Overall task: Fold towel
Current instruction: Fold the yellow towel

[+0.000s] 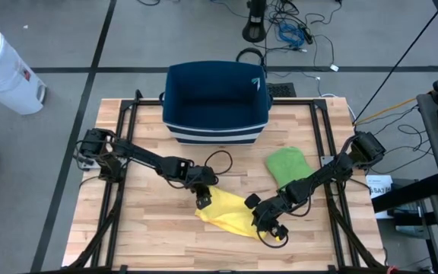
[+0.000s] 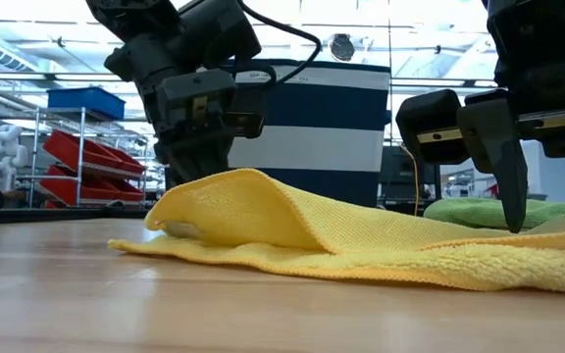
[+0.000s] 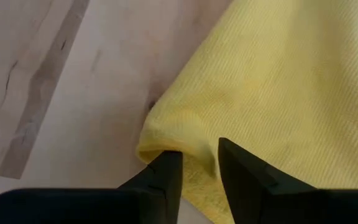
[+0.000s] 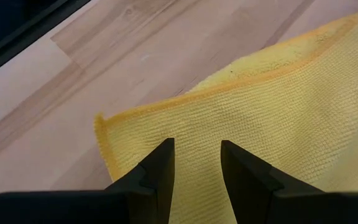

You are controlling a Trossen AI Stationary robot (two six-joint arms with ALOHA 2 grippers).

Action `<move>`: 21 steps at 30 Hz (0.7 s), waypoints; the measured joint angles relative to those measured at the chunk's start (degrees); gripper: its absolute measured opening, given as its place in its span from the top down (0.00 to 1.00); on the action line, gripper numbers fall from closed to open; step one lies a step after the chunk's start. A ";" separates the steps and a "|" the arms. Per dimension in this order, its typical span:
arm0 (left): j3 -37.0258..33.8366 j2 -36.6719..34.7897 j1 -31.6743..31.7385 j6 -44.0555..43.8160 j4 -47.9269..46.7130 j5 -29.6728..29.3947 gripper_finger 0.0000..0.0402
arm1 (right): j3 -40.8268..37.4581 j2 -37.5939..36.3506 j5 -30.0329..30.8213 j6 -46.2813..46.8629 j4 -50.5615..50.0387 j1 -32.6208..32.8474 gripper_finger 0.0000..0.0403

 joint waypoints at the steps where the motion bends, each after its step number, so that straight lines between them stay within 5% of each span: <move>1: 0.00 -0.01 -0.01 0.28 -0.01 0.00 0.75 | 0.00 0.00 0.02 0.17 0.00 0.00 0.71; 9: 0.00 -0.02 -0.01 4.59 -0.74 -0.04 0.98 | 0.00 0.00 0.04 0.44 0.00 0.00 0.71; 21: 0.00 -0.02 0.51 6.53 -0.87 -0.42 1.00 | -1.95 0.04 0.00 0.84 0.35 0.00 0.71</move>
